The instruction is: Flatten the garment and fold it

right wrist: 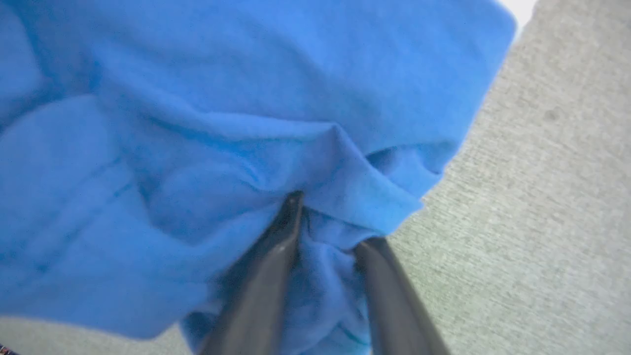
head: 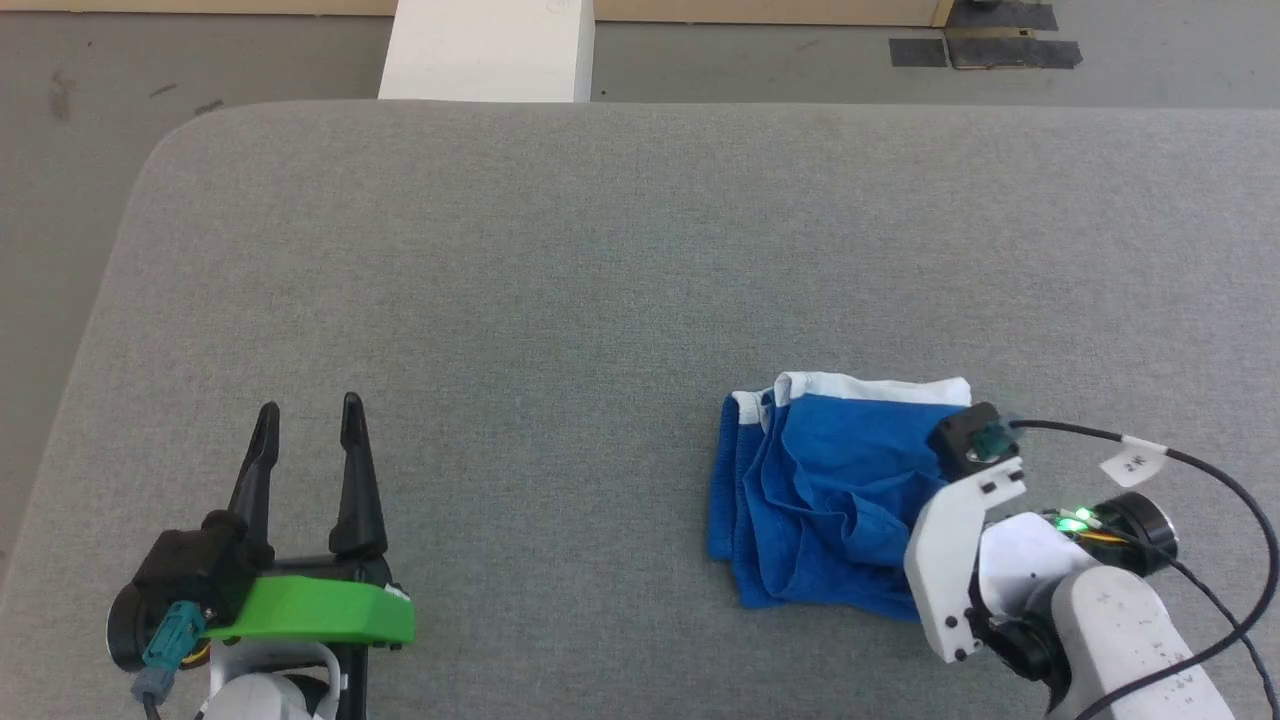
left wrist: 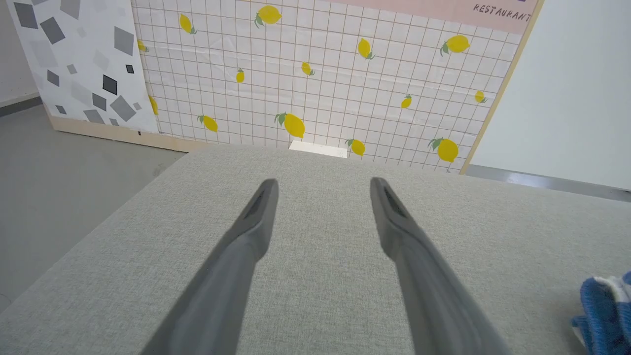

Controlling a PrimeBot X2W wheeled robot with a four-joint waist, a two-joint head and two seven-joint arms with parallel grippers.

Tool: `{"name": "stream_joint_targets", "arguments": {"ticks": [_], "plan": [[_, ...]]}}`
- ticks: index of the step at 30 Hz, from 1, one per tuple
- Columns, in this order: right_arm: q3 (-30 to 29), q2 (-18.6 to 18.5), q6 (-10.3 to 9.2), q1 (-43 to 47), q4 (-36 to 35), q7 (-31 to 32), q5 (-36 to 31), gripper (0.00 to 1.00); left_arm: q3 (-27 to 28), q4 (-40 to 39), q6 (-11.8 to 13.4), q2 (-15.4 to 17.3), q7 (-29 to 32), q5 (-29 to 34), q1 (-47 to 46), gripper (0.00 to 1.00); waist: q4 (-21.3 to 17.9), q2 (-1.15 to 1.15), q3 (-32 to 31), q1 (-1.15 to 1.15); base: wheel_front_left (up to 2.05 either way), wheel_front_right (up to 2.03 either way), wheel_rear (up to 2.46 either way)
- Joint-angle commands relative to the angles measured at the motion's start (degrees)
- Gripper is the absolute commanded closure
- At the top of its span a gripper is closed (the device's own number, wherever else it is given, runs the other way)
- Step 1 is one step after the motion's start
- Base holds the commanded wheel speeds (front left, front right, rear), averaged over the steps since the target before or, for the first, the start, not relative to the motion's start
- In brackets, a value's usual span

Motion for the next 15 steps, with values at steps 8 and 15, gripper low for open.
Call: {"name": "stream_joint_targets", "arguments": {"ticks": [8, 15], "plan": [[8.46, -7.09, -0.1, -4.05, 1.59, -0.82, 3.03, 1.0, 0.89, -1.15, 0.79, 0.75, -0.25, -0.22, 1.02, 0.0, -6.24, 0.0, 0.02, 0.0, 0.0, 0.0, 0.0], [15.35, -13.35, -0.1, -10.73, 1.54, -0.77, 7.15, 1.0, 1.08, -2.93, 0.9, 1.92, -0.06, 0.2, -0.23, 0.0, -17.09, 0.0, 3.83, 0.0, 0.0, 0.0, 0.0]]}}
